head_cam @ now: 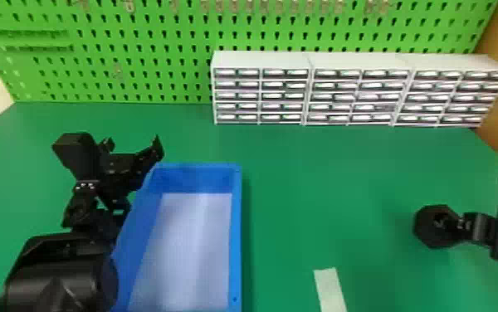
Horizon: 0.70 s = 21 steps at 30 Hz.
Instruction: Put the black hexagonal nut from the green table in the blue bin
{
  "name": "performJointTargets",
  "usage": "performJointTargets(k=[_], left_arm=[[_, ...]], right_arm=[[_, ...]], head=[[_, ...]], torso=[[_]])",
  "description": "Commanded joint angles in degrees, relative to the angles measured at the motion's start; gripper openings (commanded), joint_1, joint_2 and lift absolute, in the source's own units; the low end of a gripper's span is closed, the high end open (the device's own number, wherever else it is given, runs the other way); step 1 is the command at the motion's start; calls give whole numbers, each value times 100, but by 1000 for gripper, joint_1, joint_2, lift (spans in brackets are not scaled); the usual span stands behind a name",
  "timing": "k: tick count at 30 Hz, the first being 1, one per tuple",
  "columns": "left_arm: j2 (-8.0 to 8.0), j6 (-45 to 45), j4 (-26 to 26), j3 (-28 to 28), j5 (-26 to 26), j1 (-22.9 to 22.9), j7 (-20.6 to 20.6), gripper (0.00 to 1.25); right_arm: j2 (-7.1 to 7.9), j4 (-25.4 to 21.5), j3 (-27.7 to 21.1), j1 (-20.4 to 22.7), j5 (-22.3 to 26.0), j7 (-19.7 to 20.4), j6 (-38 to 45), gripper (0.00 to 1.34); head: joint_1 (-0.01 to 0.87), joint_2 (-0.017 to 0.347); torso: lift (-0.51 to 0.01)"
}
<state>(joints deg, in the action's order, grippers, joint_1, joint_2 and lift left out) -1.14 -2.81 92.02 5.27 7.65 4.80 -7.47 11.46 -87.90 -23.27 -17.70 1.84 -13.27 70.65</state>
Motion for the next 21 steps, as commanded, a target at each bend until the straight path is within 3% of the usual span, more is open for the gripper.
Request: performJointTargets(k=[1, 21], left_arm=[[0, 0, 0, 0, 0, 3, 0, 1074], [0, 0, 0, 9, 0, -5, 8, 1074]], right_arm=[[-4, -78, 15, 21, 27, 0, -25, 255], [-13, -737, 253, 39, 370, 0, -394, 255]], head=[[686, 51], [686, 51]], torso=[[-97], [-97]])
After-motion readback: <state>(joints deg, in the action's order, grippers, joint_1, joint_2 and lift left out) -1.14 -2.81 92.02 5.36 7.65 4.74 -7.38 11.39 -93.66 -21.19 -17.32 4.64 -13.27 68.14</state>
